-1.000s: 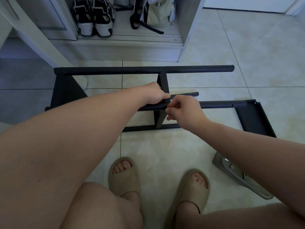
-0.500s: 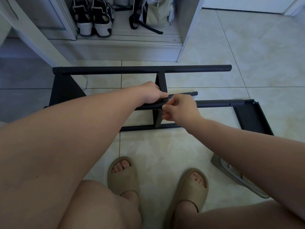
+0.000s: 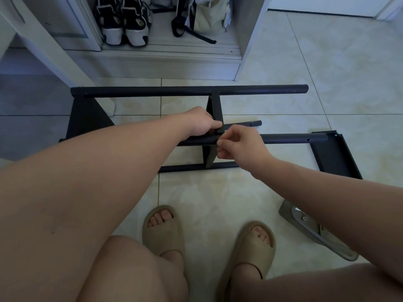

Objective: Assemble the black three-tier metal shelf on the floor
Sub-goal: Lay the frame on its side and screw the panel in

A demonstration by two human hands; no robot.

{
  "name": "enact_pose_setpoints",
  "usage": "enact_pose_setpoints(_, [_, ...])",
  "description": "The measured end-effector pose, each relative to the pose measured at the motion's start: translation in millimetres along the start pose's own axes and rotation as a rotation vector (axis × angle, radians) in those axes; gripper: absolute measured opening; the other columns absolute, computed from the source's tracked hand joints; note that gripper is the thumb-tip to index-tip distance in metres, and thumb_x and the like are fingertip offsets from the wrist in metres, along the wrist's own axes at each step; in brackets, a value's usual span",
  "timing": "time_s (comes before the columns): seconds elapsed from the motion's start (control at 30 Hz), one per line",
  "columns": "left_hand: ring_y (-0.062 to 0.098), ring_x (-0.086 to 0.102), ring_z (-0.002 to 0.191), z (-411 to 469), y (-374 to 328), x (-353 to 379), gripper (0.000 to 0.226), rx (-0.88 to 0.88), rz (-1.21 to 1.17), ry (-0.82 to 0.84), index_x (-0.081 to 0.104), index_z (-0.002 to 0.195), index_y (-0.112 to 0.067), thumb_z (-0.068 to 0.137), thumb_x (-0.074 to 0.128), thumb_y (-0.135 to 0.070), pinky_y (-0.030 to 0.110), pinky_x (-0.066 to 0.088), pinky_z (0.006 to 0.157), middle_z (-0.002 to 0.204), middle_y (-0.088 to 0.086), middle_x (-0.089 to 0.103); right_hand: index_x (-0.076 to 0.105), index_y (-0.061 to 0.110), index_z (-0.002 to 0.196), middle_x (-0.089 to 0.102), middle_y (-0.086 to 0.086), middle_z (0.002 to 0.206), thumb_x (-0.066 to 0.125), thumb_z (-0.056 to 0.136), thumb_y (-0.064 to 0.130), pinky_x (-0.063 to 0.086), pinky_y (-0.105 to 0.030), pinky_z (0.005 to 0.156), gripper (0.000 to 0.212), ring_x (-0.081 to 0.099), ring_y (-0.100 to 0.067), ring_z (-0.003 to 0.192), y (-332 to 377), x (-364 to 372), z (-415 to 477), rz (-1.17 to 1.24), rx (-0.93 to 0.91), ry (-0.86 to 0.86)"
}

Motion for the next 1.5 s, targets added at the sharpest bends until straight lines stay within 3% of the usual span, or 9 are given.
enact_pose_setpoints(0.2, [0.026, 0.074, 0.081, -6.6, 3.6, 4.1, 0.042, -0.024, 0.010, 0.093, 0.073, 0.097, -0.003, 0.095, 0.059, -0.042, 0.036, 0.055, 0.081, 0.082, 0.009, 0.077, 0.067, 0.022, 0.088, 0.073, 0.001, 0.076, 0.061, 0.095, 0.013, 0.044, -0.016, 0.045, 0.013, 0.068, -0.009, 0.066, 11.9, 3.1, 0.0, -0.366, -0.109, 0.028])
enact_pose_setpoints(0.3, [0.024, 0.076, 0.080, -13.3, 3.0, 7.4, 0.036, -0.047, 0.033, 0.144, 0.072, 0.088, -0.011, 0.094, 0.058, -0.044, 0.031, 0.051, 0.072, 0.076, 0.010, 0.077, 0.068, 0.021, 0.095, 0.069, 0.001, 0.084, 0.060, 0.093, 0.012, 0.040, -0.015, 0.046, 0.012, 0.055, -0.009, 0.062, 18.9, 6.7, 1.5, -0.550, -0.180, 0.051])
enact_pose_setpoints(0.43, [0.028, 0.076, 0.087, -17.4, 2.1, 6.8, 0.032, -0.073, 0.040, 0.175, 0.073, 0.101, -0.005, 0.094, 0.056, -0.031, 0.034, 0.052, 0.075, 0.085, 0.013, 0.078, 0.065, 0.014, 0.100, 0.065, -0.001, 0.085, 0.056, 0.092, 0.009, 0.046, -0.028, 0.056, 0.013, 0.054, -0.015, 0.067, 24.8, 12.3, 1.6, -0.675, -0.235, 0.030])
enact_pose_setpoints(0.57, [0.024, 0.076, 0.090, -23.8, 2.0, 4.2, 0.033, -0.053, 0.061, 0.272, 0.070, 0.116, -0.007, 0.091, 0.048, -0.003, 0.031, 0.052, 0.077, 0.108, 0.012, 0.076, 0.062, 0.024, 0.088, 0.063, 0.008, 0.076, 0.060, 0.089, 0.011, 0.039, -0.014, 0.038, 0.013, 0.055, -0.008, 0.058, 16.2, 6.7, 3.9, -0.475, -0.145, -0.003])
enact_pose_setpoints(0.67, [0.023, 0.076, 0.092, -27.2, -0.2, 4.0, 0.030, 0.013, 0.085, 0.296, 0.071, 0.117, -0.005, 0.091, 0.057, 0.000, 0.034, 0.052, 0.097, 0.115, 0.010, 0.073, 0.064, 0.025, 0.088, 0.062, 0.011, 0.073, 0.061, 0.089, 0.012, 0.040, -0.014, 0.040, 0.014, 0.055, -0.006, 0.057, 17.0, 5.8, 2.1, -0.468, -0.161, 0.008])
enact_pose_setpoints(0.83, [0.020, 0.075, 0.092, -28.3, 0.5, 2.0, 0.029, 0.040, 0.136, 0.288, 0.074, 0.116, -0.012, 0.093, 0.059, -0.002, 0.030, 0.048, 0.102, 0.113, 0.006, 0.075, 0.054, 0.016, 0.094, 0.060, -0.004, 0.090, 0.058, 0.092, 0.012, 0.053, -0.039, 0.070, 0.006, 0.059, -0.030, 0.086, 32.0, 17.7, 2.0, -0.868, -0.306, 0.118])
enact_pose_setpoints(0.93, [0.016, 0.076, 0.087, -28.3, 0.9, 1.6, 0.028, 0.041, 0.149, 0.266, 0.076, 0.111, -0.018, 0.094, 0.059, -0.004, 0.028, 0.048, 0.097, 0.105, 0.000, 0.076, 0.047, 0.018, 0.098, 0.052, -0.008, 0.086, 0.054, 0.092, 0.011, 0.043, -0.037, 0.060, 0.012, 0.056, -0.037, 0.080, 36.3, 23.8, 1.6, -0.988, -0.335, 0.112])
enact_pose_setpoints(1.07, [0.016, 0.075, 0.092, -29.3, 4.0, 2.8, 0.027, 0.028, 0.179, 0.280, 0.075, 0.110, -0.023, 0.096, 0.057, -0.007, 0.033, 0.046, 0.105, 0.108, 0.003, 0.076, 0.044, 0.019, 0.096, 0.048, -0.005, 0.081, 0.054, 0.088, 0.011, 0.030, -0.033, 0.056, 0.015, 0.051, -0.036, 0.074, 41.4, 23.9, -5.0, -0.961, -0.426, 0.063])
enact_pose_setpoints(1.5, [0.010, 0.075, 0.084, -28.2, 4.9, 1.2, 0.025, -0.006, 0.152, 0.260, 0.070, 0.113, -0.025, 0.097, 0.059, -0.009, 0.031, 0.046, 0.103, 0.112, 0.002, 0.075, 0.058, 0.026, 0.082, 0.070, 0.003, 0.076, 0.071, 0.093, 0.020, 0.055, -0.033, 0.057, 0.018, 0.071, -0.021, 0.077, 9.6, -16.3, -7.5, -0.432, -0.166, 0.011])
Point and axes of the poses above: each hand's wrist, its own z-axis towards the middle knuckle, its own x-axis out of the palm, y = z × x, the point moved 8 cm from there along z, towards the middle knuckle
